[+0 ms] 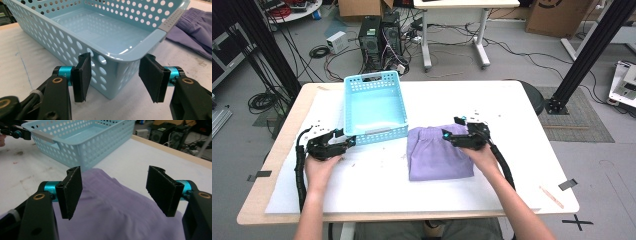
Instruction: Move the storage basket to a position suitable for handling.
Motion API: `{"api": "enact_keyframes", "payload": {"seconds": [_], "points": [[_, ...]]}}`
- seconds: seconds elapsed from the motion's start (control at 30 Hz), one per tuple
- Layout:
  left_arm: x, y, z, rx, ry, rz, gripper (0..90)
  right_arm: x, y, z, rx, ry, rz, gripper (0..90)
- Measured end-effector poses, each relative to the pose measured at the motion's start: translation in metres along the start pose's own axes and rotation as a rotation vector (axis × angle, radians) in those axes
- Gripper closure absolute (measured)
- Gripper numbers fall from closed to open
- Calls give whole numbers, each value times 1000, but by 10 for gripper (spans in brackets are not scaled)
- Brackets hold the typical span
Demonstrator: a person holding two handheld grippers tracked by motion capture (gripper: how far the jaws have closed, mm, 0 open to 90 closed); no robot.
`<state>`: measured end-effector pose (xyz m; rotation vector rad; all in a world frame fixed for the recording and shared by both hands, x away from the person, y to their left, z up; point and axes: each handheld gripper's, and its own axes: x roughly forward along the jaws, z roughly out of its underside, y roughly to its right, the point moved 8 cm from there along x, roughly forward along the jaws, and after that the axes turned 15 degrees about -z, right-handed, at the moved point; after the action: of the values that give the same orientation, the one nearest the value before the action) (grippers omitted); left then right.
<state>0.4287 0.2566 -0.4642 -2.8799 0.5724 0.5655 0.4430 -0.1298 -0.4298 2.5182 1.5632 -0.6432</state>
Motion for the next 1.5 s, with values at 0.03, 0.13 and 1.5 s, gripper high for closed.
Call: {"api": "enact_keyframes", "payload": {"seconds": [0.03,0.13,1.5], "points": [[0,-1,0,-6,6,-3,434,9,-2,-4,-2,-4,-10,299],[1,-2,-1,-20,7,-1,404,33,-5,-12,-11,-32,-26,299],[16,147,-61,-63,96,161,368,-4,35,-25,-48,-134,-99,592]]}}
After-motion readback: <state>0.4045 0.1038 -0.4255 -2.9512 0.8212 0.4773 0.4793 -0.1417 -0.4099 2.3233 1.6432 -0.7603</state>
